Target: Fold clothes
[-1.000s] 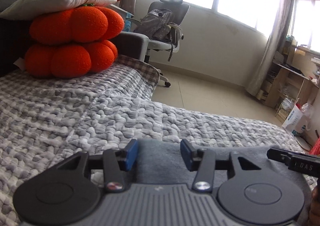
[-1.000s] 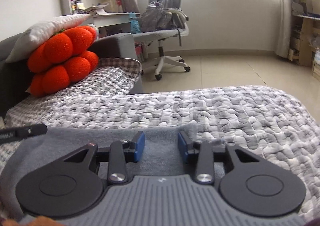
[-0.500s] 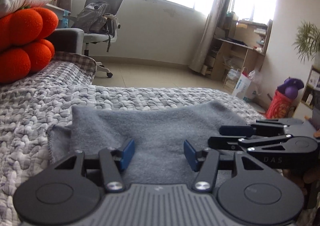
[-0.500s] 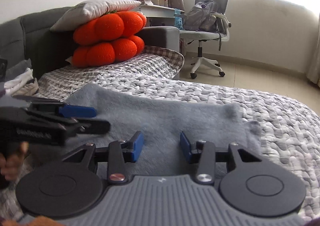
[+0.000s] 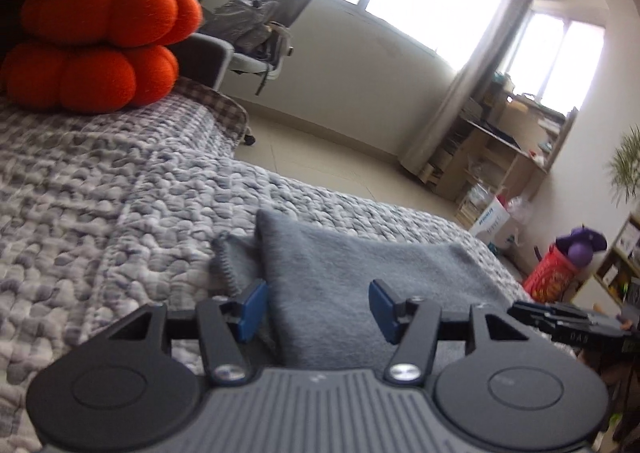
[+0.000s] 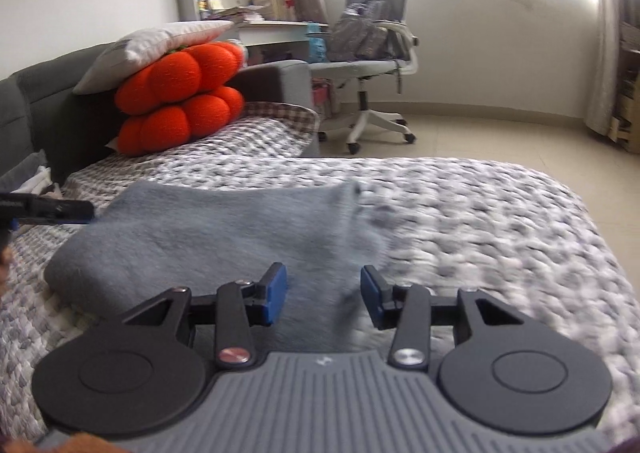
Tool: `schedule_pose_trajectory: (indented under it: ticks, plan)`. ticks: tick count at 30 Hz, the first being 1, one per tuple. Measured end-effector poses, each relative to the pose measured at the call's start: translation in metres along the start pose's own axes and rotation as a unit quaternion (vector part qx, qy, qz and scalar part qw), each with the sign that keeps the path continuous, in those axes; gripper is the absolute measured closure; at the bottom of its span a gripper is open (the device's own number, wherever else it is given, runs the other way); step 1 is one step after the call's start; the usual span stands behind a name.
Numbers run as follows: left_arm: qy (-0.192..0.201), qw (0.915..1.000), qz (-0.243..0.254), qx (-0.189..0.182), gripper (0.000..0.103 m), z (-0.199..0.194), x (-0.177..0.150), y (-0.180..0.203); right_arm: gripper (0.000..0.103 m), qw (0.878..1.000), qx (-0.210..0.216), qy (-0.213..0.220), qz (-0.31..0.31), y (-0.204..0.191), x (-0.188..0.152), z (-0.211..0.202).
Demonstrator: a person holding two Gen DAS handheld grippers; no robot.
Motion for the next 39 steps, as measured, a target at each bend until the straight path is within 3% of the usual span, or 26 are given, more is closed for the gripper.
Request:
schedule_pose_trajectory:
  ticks: [5, 9, 14, 16, 25, 29, 30, 31, 32, 33, 34, 39]
  plan:
    - [-0.001, 0.9936, -0.112, -0.015, 0.031, -0.011, 0.004, -0.016, 0.057, 1.0, -0.015, 0.005, 0.019, 0.012, 0.006, -0.011]
    - [-0.001, 0.9819, -0.189, -0.018, 0.028, -0.018, 0.003, -0.032, 0.054, 0.999, -0.017, 0.002, 0.037, 0.012, 0.013, -0.015]
    - [-0.02, 0.9641, -0.261, -0.048, 0.028, -0.014, -0.007, -0.045, 0.054, 0.998, 0.015, -0.008, 0.054, 0.002, 0.019, -0.014]
    - [-0.031, 0.9583, -0.278, -0.058, 0.028, -0.01, -0.011, -0.047, 0.054, 0.998, 0.03, -0.013, 0.06, -0.006, 0.022, -0.013]
    - [-0.042, 0.9522, -0.292, -0.079, 0.028, 0.007, -0.02, -0.039, 0.054, 0.993, 0.082, -0.026, 0.085, -0.038, 0.034, -0.008]
    - [-0.039, 0.9538, -0.291, -0.065, 0.028, 0.014, -0.024, -0.033, 0.054, 0.988, 0.104, -0.038, 0.104, -0.053, 0.038, -0.001]
    - [-0.038, 0.9539, -0.292, -0.058, 0.029, 0.016, -0.025, -0.032, 0.055, 0.988, 0.107, -0.04, 0.108, -0.056, 0.039, 0.0]
    - [-0.037, 0.9539, -0.293, -0.052, 0.038, 0.018, -0.026, -0.031, 0.058, 0.987, 0.109, -0.043, 0.112, -0.06, 0.04, 0.001]
    - [-0.036, 0.9538, -0.295, -0.046, 0.052, 0.02, -0.027, -0.03, 0.068, 0.986, 0.113, -0.046, 0.116, -0.063, 0.042, 0.003]
    - [-0.034, 0.9537, -0.296, -0.039, 0.059, 0.022, -0.028, -0.029, 0.077, 0.985, 0.116, -0.051, 0.117, -0.067, 0.043, 0.005]
    - [-0.033, 0.9528, -0.3, -0.037, 0.073, 0.023, -0.029, -0.027, 0.079, 0.984, 0.118, -0.056, 0.118, -0.072, 0.043, 0.006]
    - [-0.022, 0.9459, -0.322, -0.038, 0.081, 0.029, -0.029, -0.017, 0.087, 0.984, 0.112, -0.09, 0.108, -0.094, 0.044, 0.015]
Point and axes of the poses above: each gripper's, at about its wrist camera, not at the fingertips, and z roughly the way its jaws point, y to its right, x to its top, the point moved 3 cm from there along z, roughly the way its jaws point, and after that the axes turned 14 degrees about -x, right-handed, at the moved point
